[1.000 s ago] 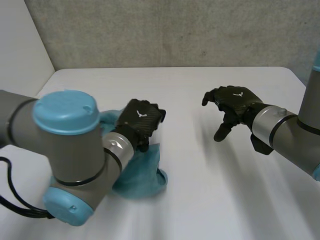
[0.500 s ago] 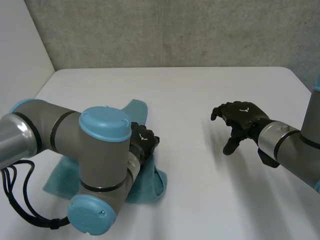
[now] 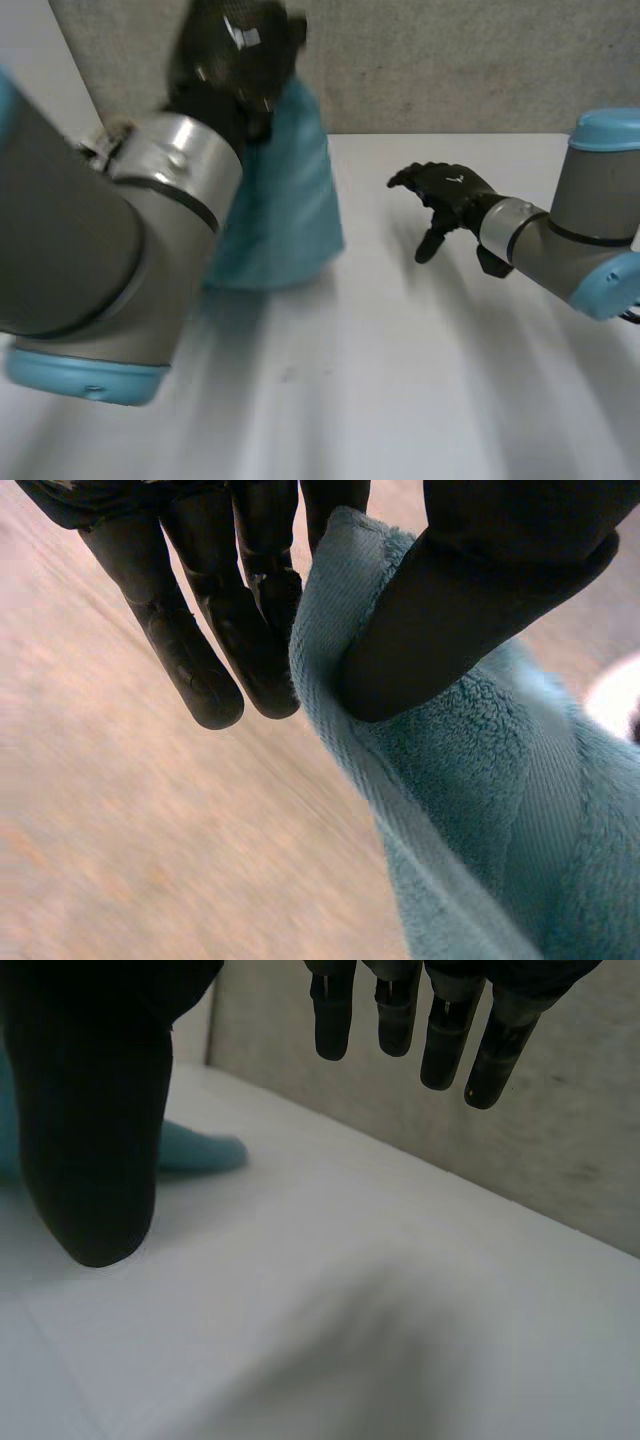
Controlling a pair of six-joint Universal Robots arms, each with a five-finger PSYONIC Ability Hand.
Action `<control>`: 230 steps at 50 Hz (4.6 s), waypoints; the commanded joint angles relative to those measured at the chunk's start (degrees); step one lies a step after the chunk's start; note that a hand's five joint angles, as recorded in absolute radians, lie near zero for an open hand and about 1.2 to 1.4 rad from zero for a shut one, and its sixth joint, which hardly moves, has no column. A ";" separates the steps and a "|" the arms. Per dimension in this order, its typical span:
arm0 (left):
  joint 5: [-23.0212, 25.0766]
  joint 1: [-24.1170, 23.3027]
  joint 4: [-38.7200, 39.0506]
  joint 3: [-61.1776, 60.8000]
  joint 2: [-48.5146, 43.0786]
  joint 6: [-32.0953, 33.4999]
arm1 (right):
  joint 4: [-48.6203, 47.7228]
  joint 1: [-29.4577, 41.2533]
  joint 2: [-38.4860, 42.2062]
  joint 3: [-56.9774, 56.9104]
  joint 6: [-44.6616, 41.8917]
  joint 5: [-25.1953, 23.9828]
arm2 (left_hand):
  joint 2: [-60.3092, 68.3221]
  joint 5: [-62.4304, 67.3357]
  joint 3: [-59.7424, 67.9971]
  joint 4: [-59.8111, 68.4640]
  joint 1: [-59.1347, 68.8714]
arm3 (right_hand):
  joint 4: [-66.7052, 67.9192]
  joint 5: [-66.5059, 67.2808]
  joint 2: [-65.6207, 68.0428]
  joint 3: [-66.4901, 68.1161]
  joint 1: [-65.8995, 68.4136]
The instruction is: Fold the laundry
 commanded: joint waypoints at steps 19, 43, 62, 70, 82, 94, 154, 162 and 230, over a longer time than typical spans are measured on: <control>2.97 0.00 -0.15 -2.41 13.71 0.84 | -4.29 14.85 20.84 -27.69 33.57 -17.59 | 10.26 11.68 10.39 10.31 13.03 | -2.92 -3.87 -2.21 -1.88 -1.30; 2.88 7.81 3.89 -2.41 12.57 -0.13 | -9.92 2.48 -2.92 -18.78 16.92 7.37 | 10.26 11.68 10.39 10.31 13.03 | 67.08 66.13 67.79 68.12 68.70; 2.97 13.54 4.69 -6.54 -3.93 -11.81 | -4.48 10.45 -20.05 16.34 -6.40 8.42 | 10.26 11.68 10.39 10.31 13.03 | 67.08 66.13 67.79 68.12 68.70; 2.97 13.63 4.69 -9.35 -10.54 -13.49 | 8.33 11.17 -9.14 10.38 -9.32 12.11 | 10.26 11.68 10.39 10.31 13.03 | 10.35 9.41 11.06 11.39 11.97; 3.06 14.59 4.77 -9.44 -9.41 -13.66 | 13.28 -0.42 -18.42 12.36 -8.35 10.81 | 10.26 11.68 10.39 10.31 13.03 | -2.92 -3.87 -2.21 -1.88 -1.30; 2.97 18.29 4.95 -7.60 -9.32 -13.93 | 11.43 -10.27 -29.96 30.14 -8.44 3.07 | 10.26 11.68 10.39 10.31 13.03 | -0.15 -1.09 0.56 0.89 1.47; 3.06 25.32 5.92 -2.76 -16.96 -15.33 | -3.60 -25.57 -22.06 49.56 -22.50 -3.26 | 10.26 11.68 10.39 10.31 13.03 | 32.64 31.69 33.35 33.68 34.26; 3.06 25.49 5.92 -2.76 -16.96 -15.33 | -3.60 -25.48 -19.85 48.07 -22.59 -3.18 | 10.26 11.68 10.39 10.31 13.03 | 47.74 46.80 48.45 48.78 49.36; 14.57 26.55 22.53 -1.59 -19.51 -21.75 | -16.70 -9.92 -14.14 10.16 -16.70 8.78 | 10.26 11.68 10.39 10.31 13.03 | 67.08 66.13 67.79 68.12 68.70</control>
